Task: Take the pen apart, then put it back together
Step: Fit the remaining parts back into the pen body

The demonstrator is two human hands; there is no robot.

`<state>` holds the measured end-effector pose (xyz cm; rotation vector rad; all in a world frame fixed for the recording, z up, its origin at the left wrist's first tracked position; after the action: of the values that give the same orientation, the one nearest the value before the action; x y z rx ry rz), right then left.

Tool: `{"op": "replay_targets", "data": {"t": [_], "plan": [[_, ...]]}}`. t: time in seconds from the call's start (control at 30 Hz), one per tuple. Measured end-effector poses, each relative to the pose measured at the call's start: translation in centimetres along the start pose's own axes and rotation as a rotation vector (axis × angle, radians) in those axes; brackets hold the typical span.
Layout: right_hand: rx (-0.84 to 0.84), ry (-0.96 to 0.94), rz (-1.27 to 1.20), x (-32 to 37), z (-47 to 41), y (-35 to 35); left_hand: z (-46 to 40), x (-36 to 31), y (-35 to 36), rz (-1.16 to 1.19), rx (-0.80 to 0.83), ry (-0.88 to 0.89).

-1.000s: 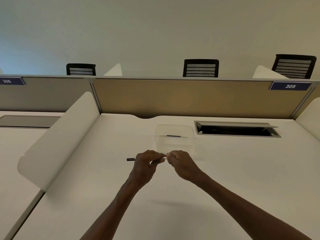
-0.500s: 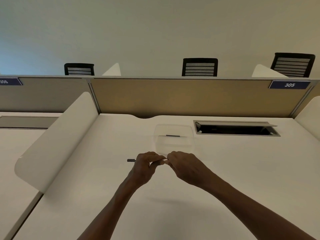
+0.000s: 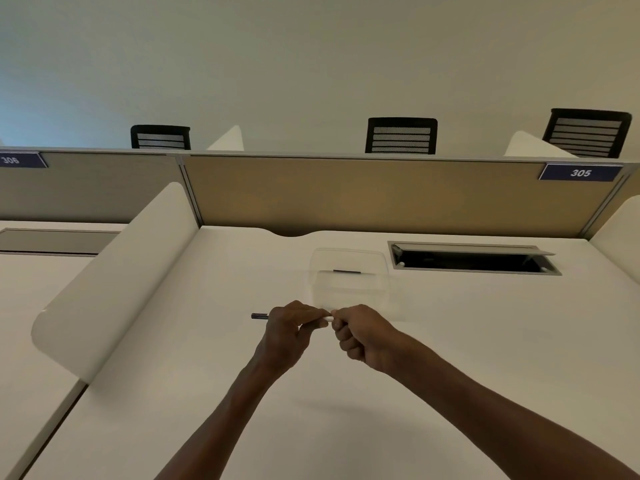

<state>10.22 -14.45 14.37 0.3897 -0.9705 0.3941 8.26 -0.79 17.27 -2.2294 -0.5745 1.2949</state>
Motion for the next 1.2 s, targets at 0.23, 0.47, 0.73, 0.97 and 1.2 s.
{"op": "replay_targets", "data": {"t": [0.23, 0.47, 0.73, 0.97, 1.2], "plan": [[-0.121, -0.235, 0.726, 2.3, 0.8, -0.7, -0.4, 0.6, 0.4, 0.029, 0.073, -0.051], [-0.189, -0.590, 1.334, 2.8, 1.7, 0.3, -0.4, 0.6, 0.0, 0.062, 0.112, -0.061], [-0.434, -0.808, 1.331, 4.3, 2.8, 1.4, 3.3, 2.4, -1.2, 0.452, -0.557, -0.585], [-0.447, -0.865, 1.460, 3.7, 2.8, 1.8, 2.2, 2.1, 2.1, 1.433, -0.452, -0.739], [-0.273, -0.654, 0.724, 4.2, 2.3, 0.8, 1.1, 1.7, 1.9, 1.540, -0.461, -0.659]]}}
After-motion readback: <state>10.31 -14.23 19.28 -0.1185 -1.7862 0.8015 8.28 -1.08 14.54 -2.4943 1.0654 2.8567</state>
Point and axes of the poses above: each hand's wrist, its own z-axis away from the middle knuckle, its own y-axis out of the palm, x = y × z, the point moved 7 cm from there along -z, towards the middle knuckle, and after that the axes turned 10 degrees about x, right-handed, at the moved point
